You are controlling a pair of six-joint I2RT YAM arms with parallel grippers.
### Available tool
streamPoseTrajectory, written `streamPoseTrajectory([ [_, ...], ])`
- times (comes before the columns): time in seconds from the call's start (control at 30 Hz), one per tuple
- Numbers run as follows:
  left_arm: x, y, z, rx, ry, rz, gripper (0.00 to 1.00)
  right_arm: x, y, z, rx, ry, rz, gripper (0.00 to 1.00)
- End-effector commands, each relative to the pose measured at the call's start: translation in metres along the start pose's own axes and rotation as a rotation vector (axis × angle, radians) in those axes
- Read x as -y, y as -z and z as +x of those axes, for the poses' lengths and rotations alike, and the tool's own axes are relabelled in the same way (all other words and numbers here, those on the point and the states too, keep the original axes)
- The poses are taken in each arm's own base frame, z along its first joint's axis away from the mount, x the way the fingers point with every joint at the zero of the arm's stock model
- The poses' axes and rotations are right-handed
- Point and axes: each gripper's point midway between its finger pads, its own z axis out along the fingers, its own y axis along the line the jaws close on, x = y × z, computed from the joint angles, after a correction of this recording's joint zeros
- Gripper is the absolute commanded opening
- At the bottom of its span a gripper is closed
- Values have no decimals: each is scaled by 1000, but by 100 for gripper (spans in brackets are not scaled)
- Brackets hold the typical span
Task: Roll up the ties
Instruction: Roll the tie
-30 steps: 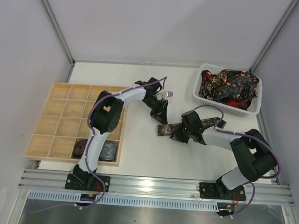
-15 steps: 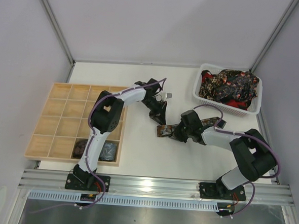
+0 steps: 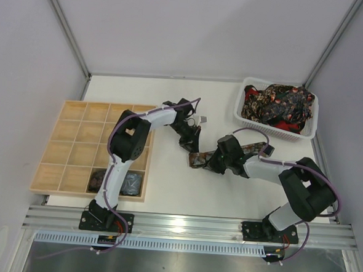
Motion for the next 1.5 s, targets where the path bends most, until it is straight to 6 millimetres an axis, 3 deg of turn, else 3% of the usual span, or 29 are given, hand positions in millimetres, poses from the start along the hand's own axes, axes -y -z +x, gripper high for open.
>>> streamPoseTrajectory([
  [0.0,25,12,1,16,-88,50,4,-18,-5,-14,41,4,-34,0],
  [0.07,20,13,1,16,-79,20,4,-13,-9,-12,30,2,-14,0],
  [0.2,0,33,-21,111,-14,-100,11,-6,-5,-10,27,9,1,0],
  [0.3,-1,49,-41,195,-3,-128,21,-2,1,-11,33,17,0,0],
  [0.33,-5,53,-46,217,0,-170,23,7,4,-7,16,16,39,0],
  [0.5,-2,78,-64,327,-24,-261,37,15,27,-21,44,53,77,0],
  [0.7,15,84,-72,358,-53,-197,44,5,39,-17,28,93,37,0],
  [0.87,-4,74,-81,351,-32,-243,47,-6,27,-12,8,66,18,0],
  [0.93,-16,68,-81,327,-5,-275,47,-9,22,-13,7,47,15,0],
  [0.97,-32,57,-79,290,26,-296,46,-11,22,-14,7,43,12,0],
  [1.17,-58,47,-69,235,29,-418,47,-16,23,-16,32,32,11,0],
  [1.3,-73,39,-42,179,76,-451,47,-10,24,-11,34,26,26,0],
  [1.4,-71,35,-21,152,91,-436,45,-9,24,-4,26,28,28,0],
  [1.47,-56,36,-10,152,76,-404,44,-6,23,4,17,35,37,0],
])
